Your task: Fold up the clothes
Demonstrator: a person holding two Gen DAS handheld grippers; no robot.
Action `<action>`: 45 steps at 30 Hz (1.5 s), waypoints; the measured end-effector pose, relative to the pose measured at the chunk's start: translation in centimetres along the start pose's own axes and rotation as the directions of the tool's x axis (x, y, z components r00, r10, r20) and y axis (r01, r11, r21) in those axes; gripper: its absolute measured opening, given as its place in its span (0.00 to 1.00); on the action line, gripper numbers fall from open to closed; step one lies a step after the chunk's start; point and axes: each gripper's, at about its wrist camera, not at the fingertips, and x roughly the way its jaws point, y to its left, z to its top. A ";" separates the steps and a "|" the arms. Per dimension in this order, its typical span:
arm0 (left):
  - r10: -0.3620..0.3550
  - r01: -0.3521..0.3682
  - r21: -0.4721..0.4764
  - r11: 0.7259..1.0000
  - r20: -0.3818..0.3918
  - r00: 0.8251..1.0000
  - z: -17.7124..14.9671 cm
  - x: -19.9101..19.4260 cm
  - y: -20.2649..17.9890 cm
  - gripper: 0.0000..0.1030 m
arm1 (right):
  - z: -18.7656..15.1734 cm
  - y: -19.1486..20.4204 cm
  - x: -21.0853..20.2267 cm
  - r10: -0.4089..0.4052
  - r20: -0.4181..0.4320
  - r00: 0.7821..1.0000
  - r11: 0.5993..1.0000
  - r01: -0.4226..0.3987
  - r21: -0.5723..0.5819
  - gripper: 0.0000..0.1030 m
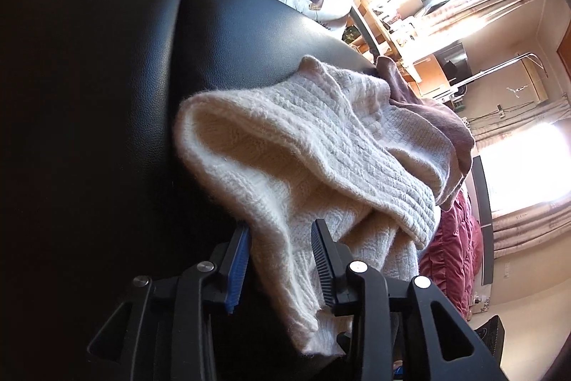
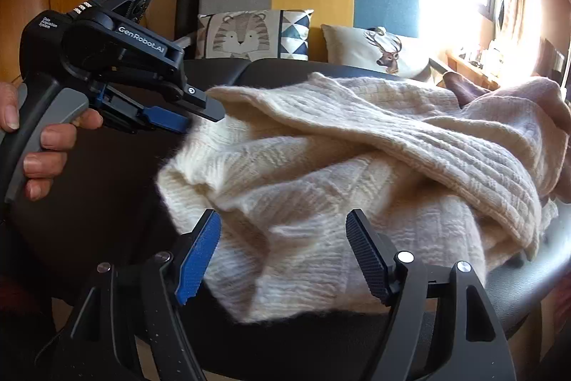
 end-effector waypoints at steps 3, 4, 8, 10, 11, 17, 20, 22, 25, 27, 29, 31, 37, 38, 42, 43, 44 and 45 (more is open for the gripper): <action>0.044 -0.042 0.031 0.999 -0.056 0.997 -0.1 1.2 -0.5 0.39 | -0.2 -1.1 0.1 -0.047 -0.012 0.999 0.999 0.047 -0.017 0.74; 0.081 -0.078 0.049 0.996 -0.069 0.994 -0.1 1.7 -0.6 0.39 | -0.2 -1.4 0.2 -0.051 -0.019 0.998 0.999 0.051 -0.016 0.74; 0.176 -0.172 0.059 0.983 -0.075 0.982 -0.1 3.1 -0.4 0.39 | 0.1 -2.5 0.9 -0.011 -0.038 0.999 0.999 0.013 0.049 0.74; 0.180 -0.178 0.041 0.983 -0.053 0.982 0.2 3.1 -0.5 0.39 | 0.3 -2.6 1.6 0.008 -0.050 0.999 0.996 -0.004 0.084 0.74; 0.187 -0.185 0.038 0.982 -0.049 0.981 0.3 3.2 -0.6 0.40 | 0.3 -2.6 2.2 0.014 -0.065 0.998 0.995 -0.007 0.101 0.74; 0.242 -0.242 0.080 0.967 0.012 0.970 -0.1 3.7 -1.7 0.40 | 0.4 -2.5 4.6 -0.006 -0.135 0.991 0.984 0.030 0.176 0.82; 0.299 -0.305 0.172 0.937 0.062 0.952 -1.1 4.1 -2.9 0.40 | 0.3 -1.3 5.1 -0.040 -0.147 0.988 0.991 0.059 0.120 0.90; 0.332 -0.345 0.222 0.912 0.094 0.939 -1.6 4.3 -3.5 0.40 | 0.1 -1.2 5.1 -0.044 -0.143 0.989 0.991 0.062 0.122 0.91; 0.352 -0.374 0.275 0.886 0.127 0.927 -2.2 4.5 -4.1 0.35 | 0.1 -1.5 5.1 -0.033 -0.152 0.988 0.987 0.056 0.149 0.91; 0.332 -0.354 0.269 0.896 0.125 0.935 -2.1 4.2 -4.0 0.32 | 0.3 -1.3 5.2 -0.040 -0.163 0.986 0.988 0.063 0.139 0.92; 0.290 -0.309 0.239 0.921 0.112 0.950 -1.9 3.9 -3.5 0.26 | 0.3 -1.4 5.2 -0.036 -0.163 0.986 0.987 0.060 0.147 0.92; 0.247 -0.261 0.210 0.942 0.089 0.965 -1.9 3.6 -3.0 0.17 | 0.2 -1.4 5.2 -0.036 -0.149 0.988 0.988 0.058 0.145 0.92; 0.240 -0.262 0.245 0.933 0.115 0.964 -2.5 3.5 -4.2 0.08 | 0.4 -2.0 4.3 -0.010 -0.110 0.994 0.984 0.030 0.176 0.20; 0.231 -0.256 0.251 0.934 0.127 0.965 -2.7 3.3 -4.4 0.08 | 0.5 -2.3 4.2 0.004 -0.108 0.994 0.980 0.017 0.197 0.19; 0.204 -0.253 0.281 0.926 0.195 0.959 -3.1 1.6 -5.3 0.07 | 0.6 -3.0 3.7 0.067 -0.087 0.994 0.959 -0.040 0.280 0.16; 0.199 -0.256 0.290 0.922 0.214 0.956 -3.3 1.0 -5.4 0.07 | 0.8 -2.7 3.5 0.079 -0.080 0.994 0.958 -0.053 0.282 0.16; 0.191 -0.257 0.297 0.920 0.233 0.954 -3.4 0.4 -5.6 0.07 | 1.0 -2.3 3.4 0.090 -0.074 0.993 0.960 -0.067 0.271 0.16; 0.183 -0.257 0.303 0.918 0.251 0.950 -3.6 -0.1 -5.7 0.07 | 1.3 -1.8 3.2 0.105 -0.067 0.992 0.961 -0.084 0.263 0.15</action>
